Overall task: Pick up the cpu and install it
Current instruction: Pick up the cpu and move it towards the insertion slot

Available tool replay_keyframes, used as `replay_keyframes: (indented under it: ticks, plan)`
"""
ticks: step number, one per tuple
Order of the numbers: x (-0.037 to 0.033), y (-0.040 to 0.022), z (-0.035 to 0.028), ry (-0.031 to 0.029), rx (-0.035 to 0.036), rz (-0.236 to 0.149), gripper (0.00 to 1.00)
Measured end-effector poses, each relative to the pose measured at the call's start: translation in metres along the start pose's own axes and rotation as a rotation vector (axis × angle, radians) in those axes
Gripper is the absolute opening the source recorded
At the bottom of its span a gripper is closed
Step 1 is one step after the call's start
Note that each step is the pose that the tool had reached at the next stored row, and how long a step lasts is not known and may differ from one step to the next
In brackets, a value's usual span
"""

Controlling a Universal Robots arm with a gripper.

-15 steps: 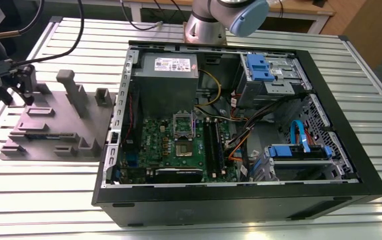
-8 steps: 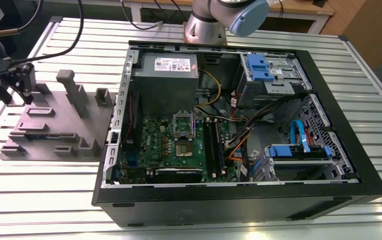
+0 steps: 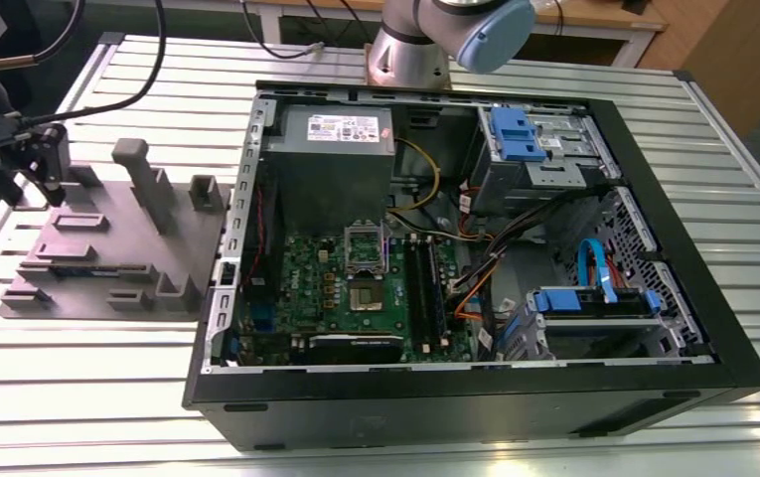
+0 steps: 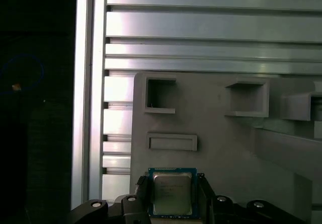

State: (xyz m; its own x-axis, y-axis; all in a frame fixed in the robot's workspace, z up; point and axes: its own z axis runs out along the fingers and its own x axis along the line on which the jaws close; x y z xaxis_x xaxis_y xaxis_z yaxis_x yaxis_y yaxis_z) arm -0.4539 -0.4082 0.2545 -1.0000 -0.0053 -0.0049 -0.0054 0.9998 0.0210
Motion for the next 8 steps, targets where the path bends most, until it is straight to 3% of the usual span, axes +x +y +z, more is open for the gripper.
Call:
replay_keyframes:
  ticks: [8]
  plan:
    - [0.0,0.0001,-0.0021,0.0,0.0,0.0,0.47]
